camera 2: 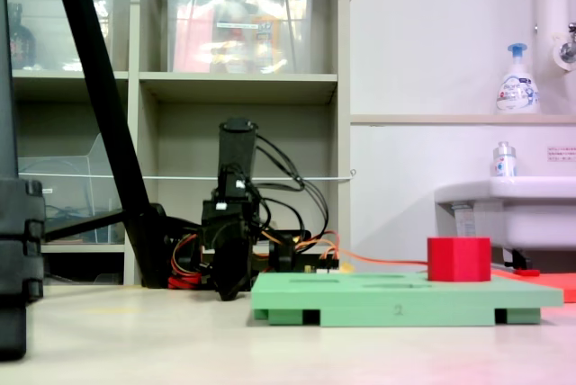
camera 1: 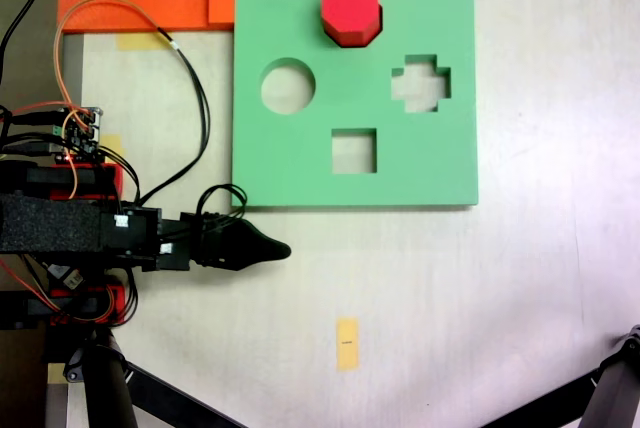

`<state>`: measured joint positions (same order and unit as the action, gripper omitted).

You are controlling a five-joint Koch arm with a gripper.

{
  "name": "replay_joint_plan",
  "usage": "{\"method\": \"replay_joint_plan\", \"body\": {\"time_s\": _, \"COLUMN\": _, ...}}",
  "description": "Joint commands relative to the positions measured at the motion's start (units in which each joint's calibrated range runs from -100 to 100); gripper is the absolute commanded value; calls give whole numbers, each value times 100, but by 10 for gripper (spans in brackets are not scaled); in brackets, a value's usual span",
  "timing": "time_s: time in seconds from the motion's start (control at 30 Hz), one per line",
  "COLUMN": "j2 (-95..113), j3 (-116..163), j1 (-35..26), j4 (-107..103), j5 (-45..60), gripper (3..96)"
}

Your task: Put the octagonal pillar block into the corresponding hole

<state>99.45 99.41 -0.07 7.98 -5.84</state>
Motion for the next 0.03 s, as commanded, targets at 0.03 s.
{"method": "replay_joint_plan", "body": {"time_s": 0.03, "j2": 55, "j3": 59, "j1": 0, "j4": -697, "j5": 10, "gripper": 493}}
